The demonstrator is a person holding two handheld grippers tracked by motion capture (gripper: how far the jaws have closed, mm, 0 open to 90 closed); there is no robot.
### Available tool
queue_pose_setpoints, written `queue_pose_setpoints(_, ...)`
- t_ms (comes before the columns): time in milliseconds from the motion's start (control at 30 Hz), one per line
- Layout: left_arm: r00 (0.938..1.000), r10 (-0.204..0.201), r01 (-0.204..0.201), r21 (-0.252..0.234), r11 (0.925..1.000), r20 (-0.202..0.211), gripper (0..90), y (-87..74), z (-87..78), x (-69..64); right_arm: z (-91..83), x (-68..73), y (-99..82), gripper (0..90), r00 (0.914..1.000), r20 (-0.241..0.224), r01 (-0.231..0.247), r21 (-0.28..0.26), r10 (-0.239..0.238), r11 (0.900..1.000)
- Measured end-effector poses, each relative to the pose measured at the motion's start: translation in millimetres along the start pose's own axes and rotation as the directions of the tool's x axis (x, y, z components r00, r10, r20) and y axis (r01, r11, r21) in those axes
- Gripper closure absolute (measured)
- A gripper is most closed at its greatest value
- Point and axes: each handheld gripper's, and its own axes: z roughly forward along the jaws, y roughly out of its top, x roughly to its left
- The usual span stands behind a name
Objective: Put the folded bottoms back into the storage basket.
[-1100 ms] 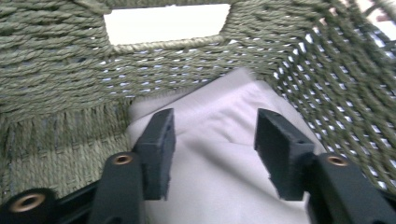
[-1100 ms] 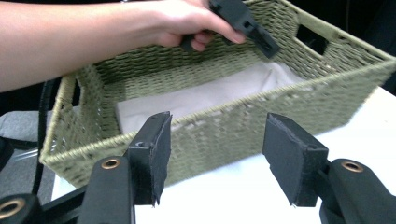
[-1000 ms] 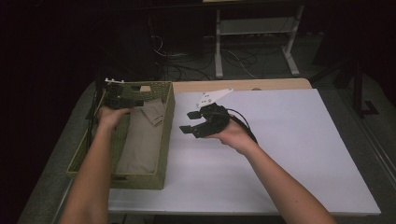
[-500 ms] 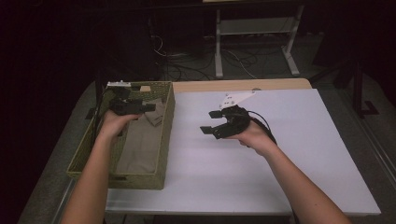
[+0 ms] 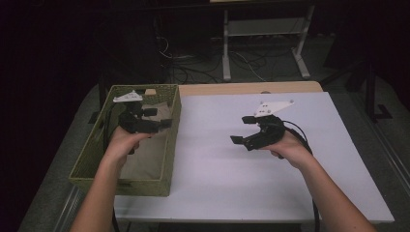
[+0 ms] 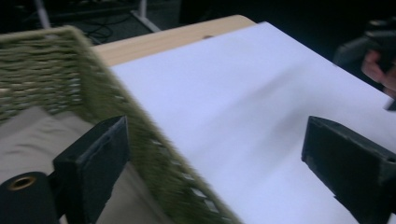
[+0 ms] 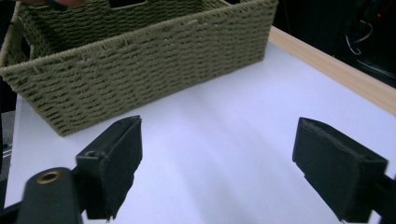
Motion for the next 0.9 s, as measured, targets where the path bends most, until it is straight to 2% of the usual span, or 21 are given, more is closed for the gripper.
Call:
queue_pose_setpoints(233,0.9980,0.052,-0.052,0.002,0.9986,0.036,1.1,-10.4,0.6,-30.0,-18.8,-2.0,-17.2,12.3,0.9998,0.021,-0.004,0.003,0.004,1.0000)
queue_pose_setpoints(367,0.9960,0.072,-0.072,0.001,0.9974,0.053,0.3,-19.2,0.7,-42.2,-29.4,-1.0,-25.5,6.5,0.9994,0.035,-0.004,0.009,0.004,1.0000)
queue_pose_setpoints(500,0.9933,0.082,-0.082,-0.007,0.9966,0.081,0.3,-26.4,-1.5,-49.4,-40.0,2.1,-35.3,0.9,0.9992,0.040,-0.001,0.016,0.000,0.9999)
queue_pose_setpoints(667,0.9893,0.110,-0.108,-0.017,0.9940,0.096,0.3,-31.2,-4.1,-57.1,-55.8,4.7,-47.8,0.1,0.9988,0.046,-0.017,0.008,0.017,0.9998)
queue_pose_setpoints(900,0.9861,0.118,-0.117,-0.017,0.9930,0.116,0.3,-38.0,-6.9,-63.4,-74.5,4.6,-64.7,0.1,0.9968,0.068,-0.042,0.001,0.042,0.9991)
